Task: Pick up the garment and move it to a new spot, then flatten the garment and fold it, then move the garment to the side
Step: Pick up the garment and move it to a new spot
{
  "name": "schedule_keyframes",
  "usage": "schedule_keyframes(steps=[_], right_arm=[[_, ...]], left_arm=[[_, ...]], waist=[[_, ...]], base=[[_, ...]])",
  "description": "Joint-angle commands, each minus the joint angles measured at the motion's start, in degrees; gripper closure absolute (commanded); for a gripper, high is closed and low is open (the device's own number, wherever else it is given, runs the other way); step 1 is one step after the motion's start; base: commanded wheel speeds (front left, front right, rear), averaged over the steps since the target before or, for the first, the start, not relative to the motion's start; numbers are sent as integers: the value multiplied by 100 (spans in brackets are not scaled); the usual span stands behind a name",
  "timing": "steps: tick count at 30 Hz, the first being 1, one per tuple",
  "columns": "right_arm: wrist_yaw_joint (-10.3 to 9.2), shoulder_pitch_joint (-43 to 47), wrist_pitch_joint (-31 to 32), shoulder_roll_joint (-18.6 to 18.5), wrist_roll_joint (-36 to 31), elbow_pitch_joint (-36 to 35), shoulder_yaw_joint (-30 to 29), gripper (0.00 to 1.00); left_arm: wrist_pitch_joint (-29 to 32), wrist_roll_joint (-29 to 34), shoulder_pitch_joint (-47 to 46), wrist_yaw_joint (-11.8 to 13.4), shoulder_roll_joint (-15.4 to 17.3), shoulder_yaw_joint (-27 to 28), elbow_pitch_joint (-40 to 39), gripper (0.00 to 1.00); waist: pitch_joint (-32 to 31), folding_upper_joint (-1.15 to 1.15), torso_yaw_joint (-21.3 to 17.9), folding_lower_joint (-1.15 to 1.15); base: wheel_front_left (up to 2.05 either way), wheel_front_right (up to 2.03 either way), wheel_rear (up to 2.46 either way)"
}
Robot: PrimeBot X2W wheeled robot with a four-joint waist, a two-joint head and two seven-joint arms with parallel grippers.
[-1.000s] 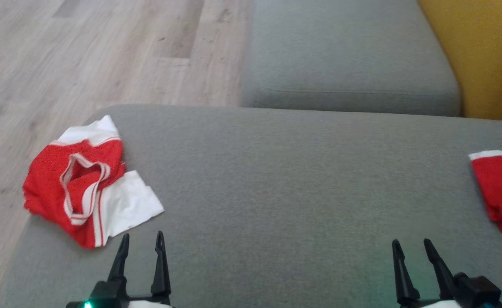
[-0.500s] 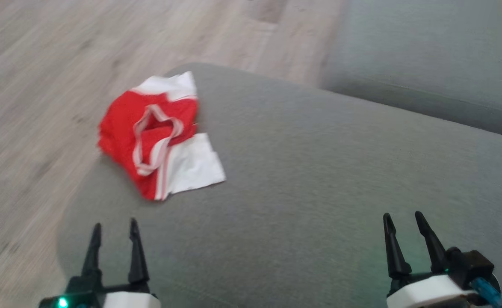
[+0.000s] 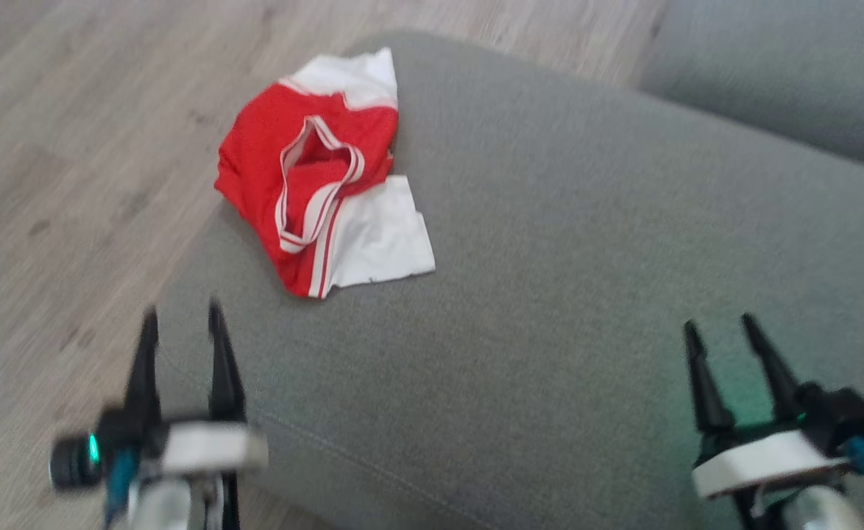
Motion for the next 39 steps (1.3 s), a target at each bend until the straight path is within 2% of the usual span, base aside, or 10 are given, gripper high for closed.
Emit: schedule_keyframes(steps=[1,7,18,19,20,21,22,23,30,39], right_arm=[[-4,-308,-63,-222,-74,-236,103,0],[-4,-742,-63,-1017,-127,-363,181,0],[-4,-1297,-63,-1633,-27,-454,438,0],[-4,-1324,-63,-1638,-21,-449,438,0],[-4,-1324,-63,-1638,-21,-449,438,0],[-4,-1341,-63,-1632,-16,-442,438,0],[-4,-1352,-63,-1616,-10,-429,442,0],[-4,-1355,-63,-1589,-2,-409,438,0],[-4,-1215,-63,-1115,34,-253,427,0],[-4,-775,-63,-252,110,-168,405,0]], left_arm=[[-30,14,-593,-26,-6,187,-121,0],[-30,-229,-2295,-172,-6,102,1045,0],[589,-1068,-4051,-307,7,418,4420,0],[556,-1092,-4129,-329,20,432,4571,9],[556,-1092,-4129,-329,20,432,4571,9],[446,-1116,-4205,-369,36,449,4665,64],[321,-1126,-4271,-393,62,464,4729,84],[200,-1093,-4336,-417,98,444,4752,100],[-27,-459,-4587,-343,430,234,3468,100],[-29,-61,-4875,-876,606,-140,1876,100]], waist=[[517,0,-107,0],[1667,0,-343,0],[2303,0,-794,0],[2314,0,-825,0],[2314,0,-825,0],[2317,0,-851,0],[2302,0,-876,0],[2270,0,-897,0],[1558,0,-1074,0],[13,0,-2026,0]], base=[[0,0,0],[0,0,0],[0,0,0],[0,0,0],[0,0,0],[0,0,0],[0,0,0],[0,0,0],[0,0,0],[0,0,0]])
